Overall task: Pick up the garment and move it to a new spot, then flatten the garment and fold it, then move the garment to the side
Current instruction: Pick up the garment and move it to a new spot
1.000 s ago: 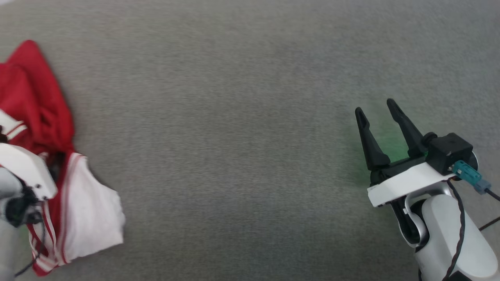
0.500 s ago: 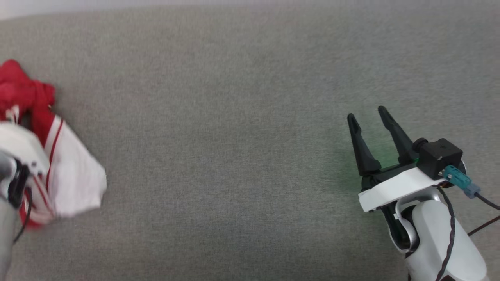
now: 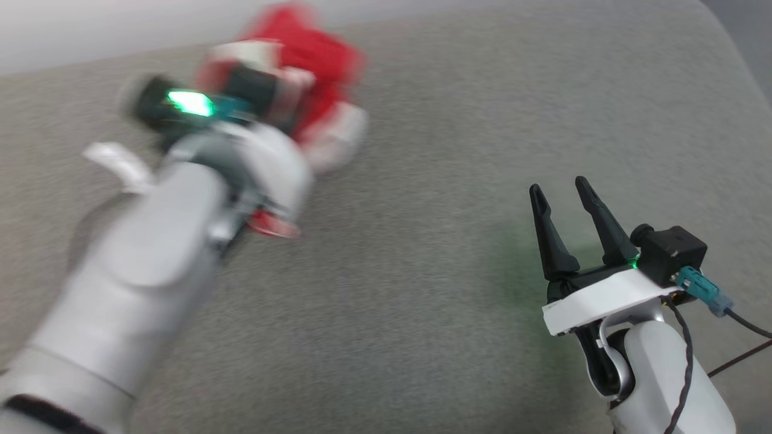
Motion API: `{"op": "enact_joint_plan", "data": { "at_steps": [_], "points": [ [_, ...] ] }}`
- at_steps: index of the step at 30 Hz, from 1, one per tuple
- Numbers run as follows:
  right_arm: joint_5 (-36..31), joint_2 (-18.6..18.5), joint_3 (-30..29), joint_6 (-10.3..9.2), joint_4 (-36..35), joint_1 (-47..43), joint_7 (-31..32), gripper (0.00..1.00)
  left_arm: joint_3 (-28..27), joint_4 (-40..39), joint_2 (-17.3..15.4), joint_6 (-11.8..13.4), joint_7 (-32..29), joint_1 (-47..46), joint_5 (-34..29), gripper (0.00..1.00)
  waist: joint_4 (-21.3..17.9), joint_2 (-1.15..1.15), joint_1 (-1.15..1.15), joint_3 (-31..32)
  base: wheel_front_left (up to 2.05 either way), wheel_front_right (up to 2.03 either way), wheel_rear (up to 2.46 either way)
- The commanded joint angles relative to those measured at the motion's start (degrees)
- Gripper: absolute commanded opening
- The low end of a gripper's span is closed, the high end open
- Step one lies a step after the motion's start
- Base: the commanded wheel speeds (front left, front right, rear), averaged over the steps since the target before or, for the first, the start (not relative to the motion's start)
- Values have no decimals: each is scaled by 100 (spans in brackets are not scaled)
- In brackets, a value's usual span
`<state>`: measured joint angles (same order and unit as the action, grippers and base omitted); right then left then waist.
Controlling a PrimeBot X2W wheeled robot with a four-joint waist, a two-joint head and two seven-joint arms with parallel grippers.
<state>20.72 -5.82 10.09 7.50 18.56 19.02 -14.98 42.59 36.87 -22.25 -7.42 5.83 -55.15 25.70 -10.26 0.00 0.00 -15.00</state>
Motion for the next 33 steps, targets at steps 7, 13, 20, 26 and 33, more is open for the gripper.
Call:
{"op": "enact_joint_plan", "data": {
  "at_steps": [7, 13, 20, 26, 33],
  "points": [
    [142, 180, -115, -2, -16, 30, -28, 100, 2881, -909, 41, 7, -422, -603, 1223, 0, -965, 0, 0, -405, 0, 0, 0],
    [250, 261, -202, -1, -7, 33, -28, 100, 3091, -1005, -419, 2, -1352, -443, 1146, 0, -1382, 0, 0, -512, 0, 0, 0],
    [450, 298, -254, -1, 34, -105, -28, 100, 3093, -1108, -1247, 5, -2219, -337, 830, 0, -1603, 0, 0, -553, 0, 0, 0],
    [658, 291, -148, -1, 14, -107, -28, 100, 3141, -1256, -1231, -23, -2514, 3, 1420, 0, -1641, 0, 0, -617, 0, 0, 0],
    [539, 290, -260, -1, -14, 45, -28, 100, 3152, -1264, -1094, -30, -2398, -160, 1707, 42, -1518, 0, 0, -631, 0, 0, 0]
  ]
}}
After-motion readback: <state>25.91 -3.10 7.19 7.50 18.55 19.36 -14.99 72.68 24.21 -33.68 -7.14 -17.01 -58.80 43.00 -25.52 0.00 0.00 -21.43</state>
